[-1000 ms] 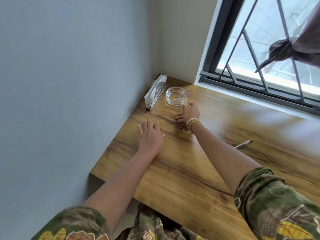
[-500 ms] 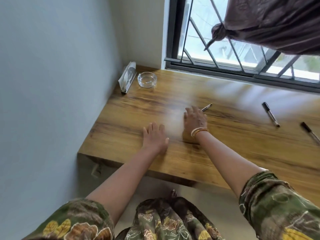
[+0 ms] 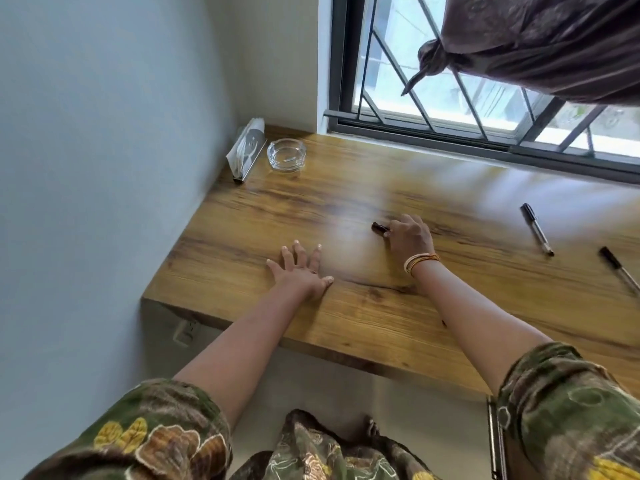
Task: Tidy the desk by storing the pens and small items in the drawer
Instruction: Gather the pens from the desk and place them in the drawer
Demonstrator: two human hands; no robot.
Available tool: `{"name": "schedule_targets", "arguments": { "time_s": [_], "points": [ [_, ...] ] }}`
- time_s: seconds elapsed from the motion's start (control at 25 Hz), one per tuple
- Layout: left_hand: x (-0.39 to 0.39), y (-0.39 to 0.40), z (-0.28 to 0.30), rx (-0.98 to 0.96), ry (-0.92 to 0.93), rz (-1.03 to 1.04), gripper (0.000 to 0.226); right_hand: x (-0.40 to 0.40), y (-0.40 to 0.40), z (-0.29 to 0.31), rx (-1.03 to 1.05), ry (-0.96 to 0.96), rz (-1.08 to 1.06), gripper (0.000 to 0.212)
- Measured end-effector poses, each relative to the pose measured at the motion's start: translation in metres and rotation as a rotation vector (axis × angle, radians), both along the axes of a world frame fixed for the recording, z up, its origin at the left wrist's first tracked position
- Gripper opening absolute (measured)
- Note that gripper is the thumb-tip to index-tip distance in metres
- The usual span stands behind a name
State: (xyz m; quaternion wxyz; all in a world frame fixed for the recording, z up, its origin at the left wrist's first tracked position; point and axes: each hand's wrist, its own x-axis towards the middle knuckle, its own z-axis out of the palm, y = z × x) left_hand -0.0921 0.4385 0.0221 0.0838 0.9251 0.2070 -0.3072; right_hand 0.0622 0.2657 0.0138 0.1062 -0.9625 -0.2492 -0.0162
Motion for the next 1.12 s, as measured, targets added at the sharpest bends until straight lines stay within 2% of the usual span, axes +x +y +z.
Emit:
{"name": "schedule_targets", "arguments": {
  "time_s": [0.04,0.12,0.16,0.24,0.28,0.32,0.4,0.52,0.64,0.72,0.8,0.96,1.04,1.12],
  "points": [
    [0.005,-0.005,0.003,0.029,-0.065,0.015,0.076,-0.003,0.000,0.004,0.110,0.080,-0.035,0.022],
    [0.017,-0.015,0.009,-0.020,-0.327,0.132,0.064,-0.013,0.005,0.010,0.449,0.310,-0.171,0.020],
    [0.023,-0.020,0.011,-0.152,-0.472,0.251,0.054,-0.020,0.009,0.015,0.606,0.443,-0.237,0.017],
    [0.033,-0.031,0.014,-0.591,-0.636,0.497,0.042,-0.032,0.015,0.021,0.839,0.738,-0.354,0.008],
    [0.035,-0.037,0.017,-0.786,-0.644,0.565,0.042,-0.037,0.016,0.026,0.910,0.880,-0.404,0.002],
    [0.034,-0.043,0.018,-0.928,-0.629,0.596,0.042,-0.041,0.015,0.029,0.958,0.975,-0.438,0.004],
    [0.031,-0.055,0.019,-1.096,-0.605,0.622,0.036,-0.046,0.007,0.030,0.984,1.044,-0.461,0.006],
    [0.029,-0.074,0.013,-1.118,-0.557,0.684,0.026,-0.049,-0.019,0.028,0.896,0.957,-0.396,0.002],
    [0.032,-0.094,0.005,-1.120,-0.487,0.689,0.023,-0.046,-0.058,0.029,0.664,0.698,-0.342,0.004],
    [0.034,-0.109,0.003,-1.121,-0.466,0.665,0.024,-0.041,-0.086,0.033,0.503,0.606,-0.306,0.006],
    [0.036,-0.121,0.002,-1.120,-0.455,0.639,0.028,-0.039,-0.112,0.042,0.292,0.623,-0.233,0.015],
    [0.040,-0.141,0.002,-1.100,-0.445,0.609,0.024,-0.045,-0.144,0.054,-0.108,0.775,-0.161,0.035],
    [0.041,-0.148,0.002,-1.082,-0.445,0.595,0.023,-0.051,-0.152,0.049,-0.208,0.782,-0.164,0.033],
    [0.041,-0.152,0.001,-1.069,-0.444,0.581,0.022,-0.056,-0.156,0.043,-0.207,0.759,-0.172,0.029]
  ]
}}
